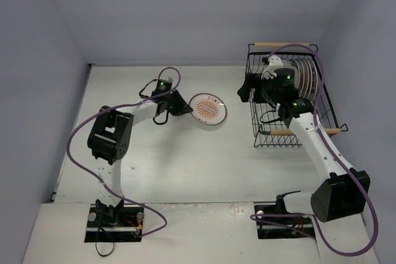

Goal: Load the plates into the dish rack

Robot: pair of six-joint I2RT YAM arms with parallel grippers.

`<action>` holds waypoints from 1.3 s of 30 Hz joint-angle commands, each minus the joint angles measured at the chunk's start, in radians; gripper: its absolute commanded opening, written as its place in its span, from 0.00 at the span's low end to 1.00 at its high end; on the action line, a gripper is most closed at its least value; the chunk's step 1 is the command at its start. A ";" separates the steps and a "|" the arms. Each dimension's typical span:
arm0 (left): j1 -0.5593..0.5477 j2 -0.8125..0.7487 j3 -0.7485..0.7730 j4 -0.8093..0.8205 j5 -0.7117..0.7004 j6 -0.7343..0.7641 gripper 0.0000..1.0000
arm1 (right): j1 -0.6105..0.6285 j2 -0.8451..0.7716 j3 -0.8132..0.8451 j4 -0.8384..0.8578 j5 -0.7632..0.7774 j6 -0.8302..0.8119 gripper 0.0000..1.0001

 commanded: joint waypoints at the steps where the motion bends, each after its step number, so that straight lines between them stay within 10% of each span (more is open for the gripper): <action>1: 0.077 -0.177 -0.040 0.056 0.062 0.060 0.00 | 0.024 0.044 0.077 0.108 -0.103 0.061 0.75; 22: 0.189 -0.547 -0.256 0.389 0.372 0.019 0.00 | 0.083 0.389 0.233 0.273 -0.470 0.212 0.71; 25: 0.189 -0.545 -0.255 0.395 0.378 0.019 0.00 | 0.083 0.404 0.242 0.288 -0.489 0.221 0.59; 30: 0.189 -0.532 -0.252 0.359 0.362 0.044 0.00 | 0.083 0.401 0.248 0.308 -0.496 0.209 0.03; 39: 0.189 -0.541 -0.071 -0.251 0.107 0.392 0.60 | 0.064 0.295 0.343 0.136 -0.105 0.017 0.00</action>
